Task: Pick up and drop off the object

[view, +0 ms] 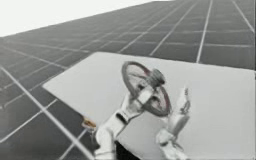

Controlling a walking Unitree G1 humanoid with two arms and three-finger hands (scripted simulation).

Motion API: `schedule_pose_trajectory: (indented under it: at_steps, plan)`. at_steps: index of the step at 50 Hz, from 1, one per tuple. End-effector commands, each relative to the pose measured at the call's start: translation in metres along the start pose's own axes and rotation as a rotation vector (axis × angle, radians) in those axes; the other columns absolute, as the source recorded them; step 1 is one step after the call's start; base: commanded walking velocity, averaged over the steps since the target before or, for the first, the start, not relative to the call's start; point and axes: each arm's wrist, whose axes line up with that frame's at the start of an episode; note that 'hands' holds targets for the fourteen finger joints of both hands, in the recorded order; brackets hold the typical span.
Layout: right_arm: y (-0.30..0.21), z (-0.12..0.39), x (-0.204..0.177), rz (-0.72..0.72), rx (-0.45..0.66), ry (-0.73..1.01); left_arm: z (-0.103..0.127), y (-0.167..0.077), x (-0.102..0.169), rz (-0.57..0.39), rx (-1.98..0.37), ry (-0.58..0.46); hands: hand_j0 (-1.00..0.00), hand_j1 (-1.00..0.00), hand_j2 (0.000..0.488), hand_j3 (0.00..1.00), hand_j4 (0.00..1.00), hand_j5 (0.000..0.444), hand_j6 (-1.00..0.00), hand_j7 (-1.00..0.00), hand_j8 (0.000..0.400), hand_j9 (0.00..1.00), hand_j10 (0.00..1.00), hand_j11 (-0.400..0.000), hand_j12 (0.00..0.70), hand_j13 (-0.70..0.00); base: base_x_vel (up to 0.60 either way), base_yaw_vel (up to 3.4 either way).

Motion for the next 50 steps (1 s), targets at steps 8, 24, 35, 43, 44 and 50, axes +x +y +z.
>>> schedule_pose_trajectory:
  at_steps: [8, 24, 35, 43, 44, 50]
  plan:
    - [-0.05, -0.018, 0.011, -0.017, 0.381, 0.479, -0.019, 0.0, -0.023, 0.061, 0.023, 0.09, -1.0, -1.0, 0.0, 1.0, 1.0, 0.0, -1.0, -1.0, 0.4, 1.0, 1.0, -0.4, 0.7, -0.7, 0.0, 0.0]
    - [-0.162, -0.019, 0.021, -0.346, -0.119, 0.187, -0.052, 0.064, 0.002, 0.286, 0.127, 0.315, 0.0, 0.0, 0.0, 1.0, 1.0, 0.0, 0.0, 0.0, 0.0, 1.0, 1.0, -0.4, 0.0, -0.7, 0.0, 0.0]
    - [-0.186, -0.007, 0.041, -0.093, -0.215, -0.119, -0.064, 0.06, -0.008, 0.246, 0.082, 0.395, 0.0, 0.0, 0.0, 1.0, 1.0, 0.0, 0.0, 0.0, 0.0, 1.0, 1.0, -0.4, 0.0, -0.7, 0.0, 0.0]
    - [-0.196, 0.02, 0.05, 0.043, -0.018, -0.247, -0.083, 0.058, -0.028, 0.218, 0.067, 0.469, 0.0, 0.0, 0.0, 1.0, 1.0, 0.0, 0.0, 0.0, 0.0, 1.0, 1.0, -0.4, 0.0, -0.7, 0.0, 0.0]
    - [-0.193, 0.015, 0.056, 0.025, 0.039, -0.264, -0.087, 0.054, -0.033, 0.198, 0.069, 0.463, 0.0, 0.0, 0.0, 1.0, 1.0, 0.0, 0.0, 0.0, 0.0, 1.0, 1.0, -0.4, 0.0, -0.7, 0.0, 0.0]
    - [-0.202, 0.012, 0.029, 0.059, 0.224, -0.346, -0.084, 0.058, -0.041, 0.184, 0.068, 0.457, 0.0, 0.0, 0.0, 1.0, 1.0, 0.0, 0.0, 0.0, 0.0, 1.0, 1.0, -0.4, 0.0, -0.7, 0.0, 0.0]
